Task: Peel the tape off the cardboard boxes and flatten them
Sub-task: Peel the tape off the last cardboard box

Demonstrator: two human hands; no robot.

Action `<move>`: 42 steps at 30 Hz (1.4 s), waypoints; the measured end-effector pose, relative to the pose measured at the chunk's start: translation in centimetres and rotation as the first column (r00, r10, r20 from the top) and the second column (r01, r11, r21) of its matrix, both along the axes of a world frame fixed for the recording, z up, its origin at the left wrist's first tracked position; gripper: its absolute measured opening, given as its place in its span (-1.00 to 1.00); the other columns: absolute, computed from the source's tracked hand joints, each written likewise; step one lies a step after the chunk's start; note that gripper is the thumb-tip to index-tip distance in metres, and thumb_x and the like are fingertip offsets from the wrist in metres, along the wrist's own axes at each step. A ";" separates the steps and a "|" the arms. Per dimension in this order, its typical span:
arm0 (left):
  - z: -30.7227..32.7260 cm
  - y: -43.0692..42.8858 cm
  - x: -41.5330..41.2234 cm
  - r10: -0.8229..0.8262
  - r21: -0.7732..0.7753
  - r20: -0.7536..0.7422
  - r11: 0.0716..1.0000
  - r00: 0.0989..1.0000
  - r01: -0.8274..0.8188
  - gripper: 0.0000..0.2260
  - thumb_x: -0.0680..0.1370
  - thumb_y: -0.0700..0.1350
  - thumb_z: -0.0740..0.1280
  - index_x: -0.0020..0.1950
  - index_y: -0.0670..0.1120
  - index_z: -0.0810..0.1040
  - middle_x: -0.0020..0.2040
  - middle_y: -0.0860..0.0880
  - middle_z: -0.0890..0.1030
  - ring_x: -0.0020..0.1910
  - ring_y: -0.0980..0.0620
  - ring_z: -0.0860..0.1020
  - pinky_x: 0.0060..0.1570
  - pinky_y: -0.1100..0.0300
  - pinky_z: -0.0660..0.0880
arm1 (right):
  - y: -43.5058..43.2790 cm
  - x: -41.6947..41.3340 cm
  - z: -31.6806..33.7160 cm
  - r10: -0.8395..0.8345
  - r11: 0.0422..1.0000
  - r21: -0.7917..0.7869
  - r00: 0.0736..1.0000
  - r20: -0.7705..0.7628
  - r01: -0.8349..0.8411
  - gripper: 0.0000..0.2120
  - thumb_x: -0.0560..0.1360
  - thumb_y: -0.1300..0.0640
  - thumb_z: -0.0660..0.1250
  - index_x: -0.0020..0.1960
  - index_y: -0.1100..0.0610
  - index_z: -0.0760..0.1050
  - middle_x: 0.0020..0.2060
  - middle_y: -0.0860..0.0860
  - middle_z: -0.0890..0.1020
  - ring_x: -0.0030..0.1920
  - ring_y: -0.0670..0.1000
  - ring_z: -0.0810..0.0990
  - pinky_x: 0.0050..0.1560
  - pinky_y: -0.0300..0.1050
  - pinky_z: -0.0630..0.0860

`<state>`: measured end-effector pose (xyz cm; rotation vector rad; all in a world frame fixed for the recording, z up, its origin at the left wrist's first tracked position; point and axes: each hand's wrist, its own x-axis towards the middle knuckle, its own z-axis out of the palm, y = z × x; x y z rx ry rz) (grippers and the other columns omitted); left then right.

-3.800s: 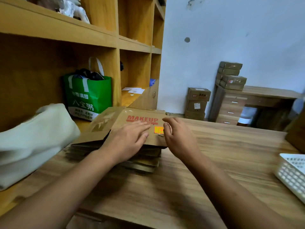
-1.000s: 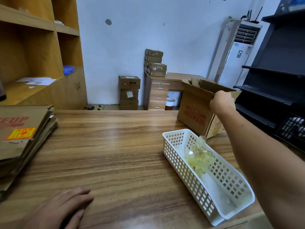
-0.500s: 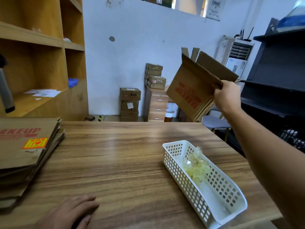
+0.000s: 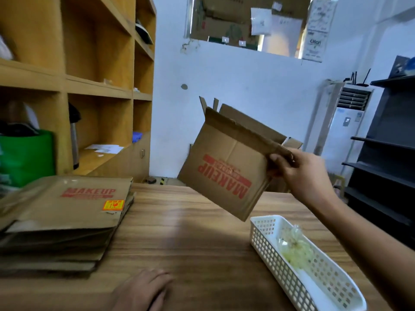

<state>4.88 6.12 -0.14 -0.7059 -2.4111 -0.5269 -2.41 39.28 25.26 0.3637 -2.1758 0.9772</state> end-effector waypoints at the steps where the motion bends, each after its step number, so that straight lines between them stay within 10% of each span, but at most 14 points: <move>1: 0.3 -0.1 0.6 0.021 0.015 -0.010 1.000 1.000 -0.020 -0.48 0.64 0.24 -0.07 -0.02 0.20 0.69 0.00 0.25 0.66 -0.01 0.34 0.51 0.16 0.62 0.17 | -0.7 1.0 -0.5 0.054 0.998 -0.036 0.998 0.020 -0.054 -0.86 0.62 0.16 0.36 -0.09 0.11 0.65 -0.33 -0.03 0.71 -0.25 -0.06 0.73 -0.14 0.05 0.69; 15: 8.9 0.0 6.4 -0.026 0.041 -0.229 0.998 0.973 0.037 -0.67 0.56 -0.09 0.30 0.32 0.02 0.59 0.37 0.07 0.52 0.36 0.06 0.47 0.34 0.14 0.42 | -4.3 8.3 -7.9 0.296 0.950 0.080 0.951 0.090 -0.303 -0.72 0.55 0.31 0.40 -0.10 -0.09 0.65 -0.27 -0.14 0.71 -0.26 -0.14 0.70 -0.17 -0.11 0.62; 27: 7.8 -0.3 7.0 0.054 -0.013 -0.174 0.998 0.983 -0.057 -0.66 0.57 -0.03 0.27 0.34 0.05 0.56 0.35 0.05 0.52 0.32 0.00 0.48 0.32 0.10 0.39 | -4.8 9.0 -12.1 0.307 0.931 0.196 0.951 0.035 -0.308 -0.79 0.57 -0.23 0.26 0.17 -0.26 0.55 0.05 -0.27 0.64 -0.09 -0.12 0.69 -0.12 -0.09 0.62; 34: 7.7 -0.1 6.9 0.065 -0.038 -0.127 0.997 0.990 -0.070 -0.65 0.60 -0.01 0.25 0.38 0.06 0.52 0.38 0.04 0.51 0.36 0.01 0.45 0.33 0.06 0.44 | -3.9 9.0 -12.8 0.257 0.961 0.131 0.963 -0.078 -0.245 -0.61 0.46 0.14 0.44 0.27 -0.03 0.54 0.07 -0.09 0.42 -0.21 -0.02 0.57 -0.18 -0.22 0.54; 42: 8.0 0.0 6.7 0.075 -0.065 -0.139 0.994 0.987 -0.085 -0.66 0.61 -0.02 0.24 0.39 0.03 0.53 0.38 0.00 0.51 0.38 0.01 0.43 0.38 0.13 0.35 | -4.3 7.7 -13.1 0.348 0.937 -0.050 0.925 0.154 -0.344 -0.74 0.51 -0.07 0.37 0.20 -0.22 0.55 0.31 -0.27 0.40 0.44 -0.13 0.35 0.25 -0.28 0.42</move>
